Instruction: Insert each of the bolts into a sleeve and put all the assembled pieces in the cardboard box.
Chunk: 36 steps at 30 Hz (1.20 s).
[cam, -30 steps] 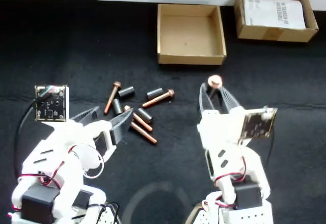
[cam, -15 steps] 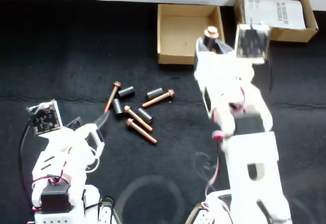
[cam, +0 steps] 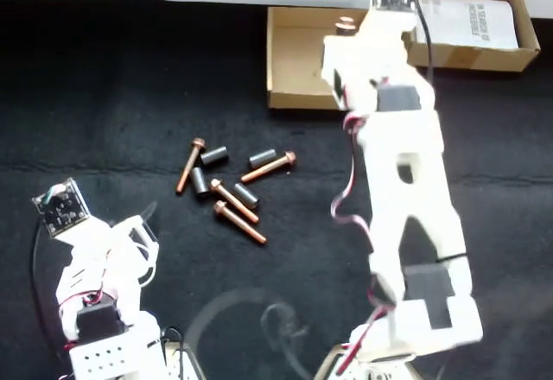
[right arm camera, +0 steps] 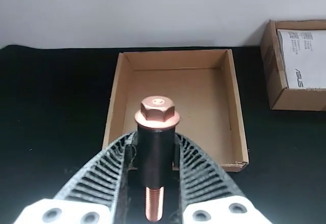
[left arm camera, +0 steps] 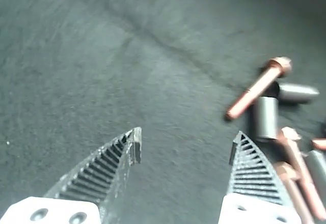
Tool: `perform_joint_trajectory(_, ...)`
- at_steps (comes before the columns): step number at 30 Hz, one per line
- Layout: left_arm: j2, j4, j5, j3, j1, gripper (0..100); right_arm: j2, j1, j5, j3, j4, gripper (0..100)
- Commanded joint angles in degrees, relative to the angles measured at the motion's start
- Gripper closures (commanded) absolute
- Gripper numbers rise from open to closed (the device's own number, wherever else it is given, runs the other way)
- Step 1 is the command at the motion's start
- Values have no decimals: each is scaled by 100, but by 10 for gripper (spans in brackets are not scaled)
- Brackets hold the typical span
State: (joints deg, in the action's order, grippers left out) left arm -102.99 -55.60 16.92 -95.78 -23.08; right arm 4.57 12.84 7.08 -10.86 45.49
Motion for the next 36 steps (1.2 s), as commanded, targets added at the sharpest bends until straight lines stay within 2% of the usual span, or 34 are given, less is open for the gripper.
perform_joint_trajectory(1,-57,484,44,-127,-242,716,716,-171,-70,-1745,523,992)
perform_joint_trajectory(3,-22,466,325,-136,-251,716,1226,-180,-158,-2466,743,991)
perform_joint_trajectory(5,-22,404,510,-136,-242,716,1719,-180,-554,-3116,954,991)
perform_joint_trajectory(14,-22,255,510,-136,-242,716,3697,-171,-1644,-5068,1560,990)
perform_joint_trajectory(26,-22,255,510,-136,-251,716,5226,-435,-2576,-5710,57,988)
perform_joint_trajectory(28,-22,255,501,-136,-251,716,5402,-426,-2725,-5684,-92,948)
perform_joint_trajectory(32,-22,255,501,-136,-251,716,5666,-347,-2769,-5684,-66,788)
perform_joint_trajectory(36,-22,255,220,-136,-251,716,5719,-330,-2769,-5719,127,796)
